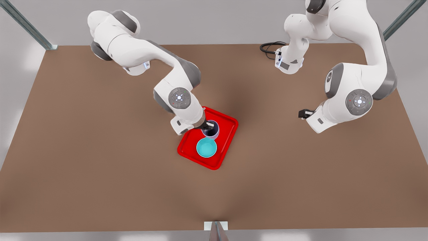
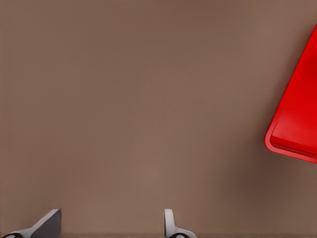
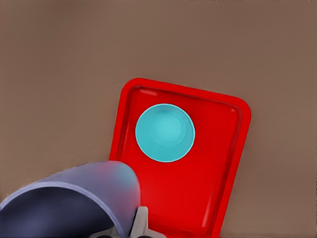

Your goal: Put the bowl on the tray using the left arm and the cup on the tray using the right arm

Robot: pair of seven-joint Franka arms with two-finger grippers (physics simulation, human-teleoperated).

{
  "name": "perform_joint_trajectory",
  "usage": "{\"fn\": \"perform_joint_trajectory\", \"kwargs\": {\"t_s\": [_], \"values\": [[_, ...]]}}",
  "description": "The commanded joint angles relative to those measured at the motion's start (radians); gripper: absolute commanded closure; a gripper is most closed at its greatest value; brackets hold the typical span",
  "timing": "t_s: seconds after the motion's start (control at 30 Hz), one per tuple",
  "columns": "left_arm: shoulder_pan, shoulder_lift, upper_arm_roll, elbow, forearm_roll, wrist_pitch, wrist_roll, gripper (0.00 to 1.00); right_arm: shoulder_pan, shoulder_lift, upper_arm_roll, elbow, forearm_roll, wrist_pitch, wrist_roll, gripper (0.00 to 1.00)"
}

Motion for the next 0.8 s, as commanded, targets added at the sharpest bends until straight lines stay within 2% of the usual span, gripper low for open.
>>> {"fn": "perform_joint_trajectory", "kwargs": {"t_s": [0.0, 0.17, 0.7, 0.73, 0.77], "values": [[0.0, 0.0, 0.0, 0.0, 0.0, 0.0, 0.0, 0.0, 0.001, 0.001, 0.002, 0.0, -0.003, -0.003, 0.0, 0.79], [0.002, 0.002, 0.0, -0.002, 0.002, 0.0, 0.0, 0.0, 0.001, -0.005, 0.045, -0.086, -0.041, -0.009, -0.006, 0.79], [0.003, 0.018, 0.007, -0.002, -0.001, 0.002, 0.0, 0.0, 0.032, 0.147, 0.033, -0.179, -0.191, 0.083, -0.004, 0.79], [0.003, 0.018, 0.007, -0.002, -0.001, 0.002, 0.0, 0.0, 0.031, 0.147, 0.033, -0.179, -0.195, 0.083, -0.004, 0.0], [0.003, 0.018, 0.007, -0.002, -0.001, 0.002, 0.0, 0.0, 0.031, 0.147, 0.034, -0.178, -0.208, 0.083, -0.01, 0.0]]}}
